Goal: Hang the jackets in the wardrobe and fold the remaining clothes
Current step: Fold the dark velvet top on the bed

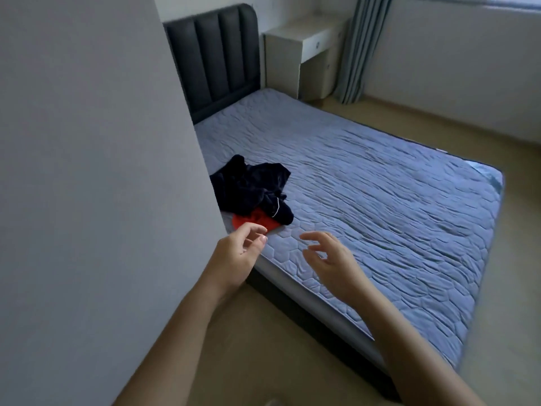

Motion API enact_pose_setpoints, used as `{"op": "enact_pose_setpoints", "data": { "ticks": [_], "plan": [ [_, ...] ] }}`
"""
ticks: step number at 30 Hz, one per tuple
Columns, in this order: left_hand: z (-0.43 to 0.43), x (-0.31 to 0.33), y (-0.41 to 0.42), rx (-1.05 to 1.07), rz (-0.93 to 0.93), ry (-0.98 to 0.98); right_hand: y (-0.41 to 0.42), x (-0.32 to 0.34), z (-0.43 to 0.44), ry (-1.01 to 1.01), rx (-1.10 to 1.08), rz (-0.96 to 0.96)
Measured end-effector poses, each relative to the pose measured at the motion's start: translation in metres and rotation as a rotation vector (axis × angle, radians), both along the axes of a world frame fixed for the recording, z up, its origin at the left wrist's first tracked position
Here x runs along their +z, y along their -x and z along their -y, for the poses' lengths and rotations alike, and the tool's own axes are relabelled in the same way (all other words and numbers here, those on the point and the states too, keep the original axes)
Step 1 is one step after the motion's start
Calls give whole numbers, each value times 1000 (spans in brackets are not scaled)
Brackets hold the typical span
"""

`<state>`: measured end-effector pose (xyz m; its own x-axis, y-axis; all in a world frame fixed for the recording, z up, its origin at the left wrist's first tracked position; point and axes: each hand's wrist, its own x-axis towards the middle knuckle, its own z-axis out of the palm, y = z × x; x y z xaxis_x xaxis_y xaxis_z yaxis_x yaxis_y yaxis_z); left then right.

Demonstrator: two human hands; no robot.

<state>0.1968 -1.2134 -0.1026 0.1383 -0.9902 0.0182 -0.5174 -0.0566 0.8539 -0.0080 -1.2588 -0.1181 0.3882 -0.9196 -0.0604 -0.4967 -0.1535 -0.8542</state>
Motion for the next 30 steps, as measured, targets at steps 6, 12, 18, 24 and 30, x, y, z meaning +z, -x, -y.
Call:
{"op": "enact_pose_setpoints", "data": {
  "ticks": [6, 12, 18, 24, 30],
  "plan": [
    [121, -50, 11, -5, -32, -81, 18, -40, 113, -136, -123, -28],
    [232, -113, 5, 107, -49, -162, -19, -98, 231, -278, -100, -68],
    [376, -229, -36, 297, 68, -407, -76, -202, 357, -431, -143, -111],
    [507, -358, -96, 511, 104, -653, -108, -342, 447, -576, -208, -221],
    [552, -457, -137, 274, 560, -826, -152, -436, 494, -613, -136, -202]
  ]
}}
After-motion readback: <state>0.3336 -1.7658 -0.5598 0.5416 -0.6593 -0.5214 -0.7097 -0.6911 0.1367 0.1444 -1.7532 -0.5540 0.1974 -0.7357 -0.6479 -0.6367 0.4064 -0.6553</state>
